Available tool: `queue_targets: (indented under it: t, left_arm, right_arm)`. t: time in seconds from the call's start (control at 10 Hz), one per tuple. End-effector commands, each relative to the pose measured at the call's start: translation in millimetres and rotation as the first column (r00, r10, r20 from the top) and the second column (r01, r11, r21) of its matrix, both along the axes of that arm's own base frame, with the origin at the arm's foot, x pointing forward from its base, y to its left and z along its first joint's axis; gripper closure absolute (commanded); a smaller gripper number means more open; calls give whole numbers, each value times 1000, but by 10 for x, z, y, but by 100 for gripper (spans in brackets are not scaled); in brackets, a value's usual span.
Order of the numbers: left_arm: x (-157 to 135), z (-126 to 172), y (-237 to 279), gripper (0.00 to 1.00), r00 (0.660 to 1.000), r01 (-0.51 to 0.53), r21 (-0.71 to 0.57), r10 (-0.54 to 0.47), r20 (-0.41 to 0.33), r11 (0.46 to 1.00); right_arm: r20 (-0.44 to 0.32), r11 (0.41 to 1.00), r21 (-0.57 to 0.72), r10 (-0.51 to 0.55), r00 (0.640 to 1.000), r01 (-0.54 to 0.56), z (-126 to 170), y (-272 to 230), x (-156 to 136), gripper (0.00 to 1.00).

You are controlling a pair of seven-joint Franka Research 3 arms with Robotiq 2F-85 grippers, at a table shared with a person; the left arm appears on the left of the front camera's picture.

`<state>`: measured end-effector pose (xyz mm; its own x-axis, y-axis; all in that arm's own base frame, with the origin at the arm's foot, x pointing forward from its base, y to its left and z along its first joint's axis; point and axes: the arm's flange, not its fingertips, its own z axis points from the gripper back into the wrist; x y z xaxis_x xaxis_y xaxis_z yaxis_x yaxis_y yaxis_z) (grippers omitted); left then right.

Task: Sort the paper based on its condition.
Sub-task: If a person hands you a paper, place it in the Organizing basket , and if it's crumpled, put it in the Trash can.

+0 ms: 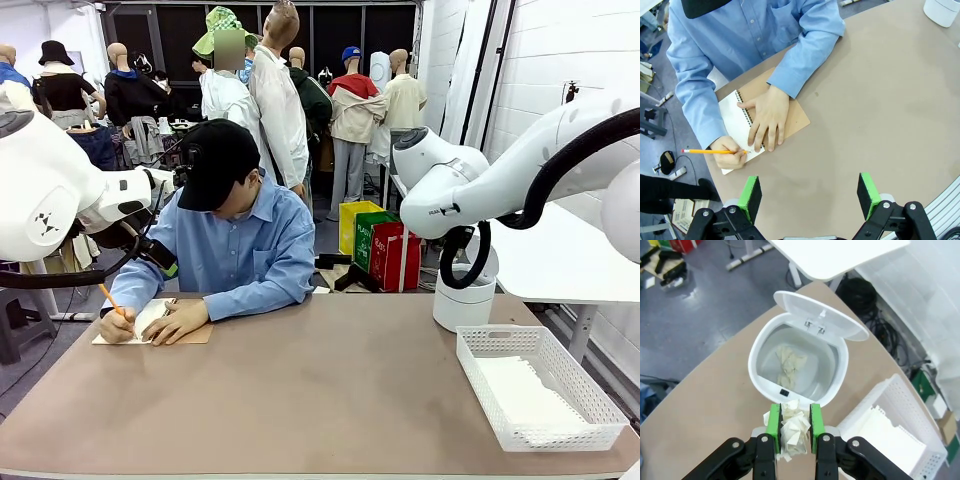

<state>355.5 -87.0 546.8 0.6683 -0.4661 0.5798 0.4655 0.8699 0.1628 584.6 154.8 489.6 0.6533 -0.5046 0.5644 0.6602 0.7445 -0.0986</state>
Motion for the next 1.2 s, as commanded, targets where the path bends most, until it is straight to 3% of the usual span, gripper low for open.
queue_targets:
  t: [0.0, 1.1]
  left_arm:
    - [3, 3, 12, 0, 1000, -2, -2, 2, 0, 1000]
    - [3, 3, 12, 0, 1000, -2, -2, 2, 0, 1000]
  right_arm:
    - [32, 999, -5, -48, 998, 48, -14, -51, 55, 71]
    - [-38, 993, 63, -93, 995, 95, -402, -487, 407, 71]
